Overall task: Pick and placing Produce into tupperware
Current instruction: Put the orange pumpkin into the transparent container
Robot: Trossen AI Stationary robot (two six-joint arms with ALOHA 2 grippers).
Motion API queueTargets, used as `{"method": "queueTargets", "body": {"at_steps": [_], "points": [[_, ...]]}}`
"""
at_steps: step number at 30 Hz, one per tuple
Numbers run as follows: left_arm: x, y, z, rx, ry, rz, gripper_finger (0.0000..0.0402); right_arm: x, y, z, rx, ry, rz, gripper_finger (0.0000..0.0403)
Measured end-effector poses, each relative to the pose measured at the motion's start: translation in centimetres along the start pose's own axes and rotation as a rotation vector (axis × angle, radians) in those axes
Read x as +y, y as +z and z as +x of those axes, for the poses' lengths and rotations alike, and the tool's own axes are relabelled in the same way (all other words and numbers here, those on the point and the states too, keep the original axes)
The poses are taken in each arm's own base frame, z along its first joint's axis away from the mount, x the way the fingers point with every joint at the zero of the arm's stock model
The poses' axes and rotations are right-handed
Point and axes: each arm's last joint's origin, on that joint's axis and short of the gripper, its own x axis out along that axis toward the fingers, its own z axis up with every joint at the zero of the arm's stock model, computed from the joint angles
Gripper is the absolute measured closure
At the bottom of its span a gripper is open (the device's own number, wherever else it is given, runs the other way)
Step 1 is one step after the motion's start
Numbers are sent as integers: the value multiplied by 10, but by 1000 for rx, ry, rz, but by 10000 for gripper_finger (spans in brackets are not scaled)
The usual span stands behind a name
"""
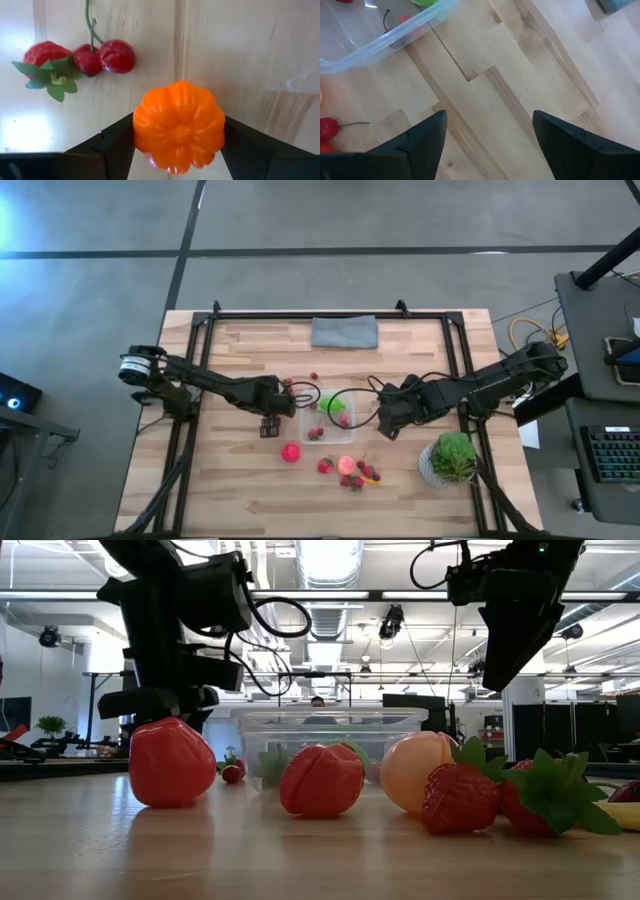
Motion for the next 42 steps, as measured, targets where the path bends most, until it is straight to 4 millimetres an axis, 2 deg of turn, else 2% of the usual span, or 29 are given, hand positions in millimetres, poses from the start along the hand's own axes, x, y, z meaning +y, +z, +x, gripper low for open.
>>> {"method": "queueTargets", "body": {"at_steps": [5, 9, 14, 20, 24, 27, 33, 42], "points": [[1, 2, -3, -9, 0, -2, 179, 0, 0, 0, 0, 0, 0, 115], [2, 8, -13, -43, -1, -9, 173, 0, 0, 0, 5, 5, 1, 115], [5, 20, -31, -115, 16, -1, 168, 0, 0, 0, 6, 5, 0, 115], [10, 41, -62, -269, 5, 51, 166, 0, -1, 1, 11, 3, -9, 115], [8, 55, -75, -384, -88, 80, 166, -1, -2, 1, 17, 0, -12, 115], [4, 62, -72, -435, -156, 89, 165, -2, -3, 1, 30, -15, -13, 115], [-1, 69, -55, -424, -162, 90, 165, -8, -6, -4, 50, -45, 24, 115], [-9, 77, -31, -399, -223, 51, 165, -20, -7, -20, -18, -45, 101, 115]]}}
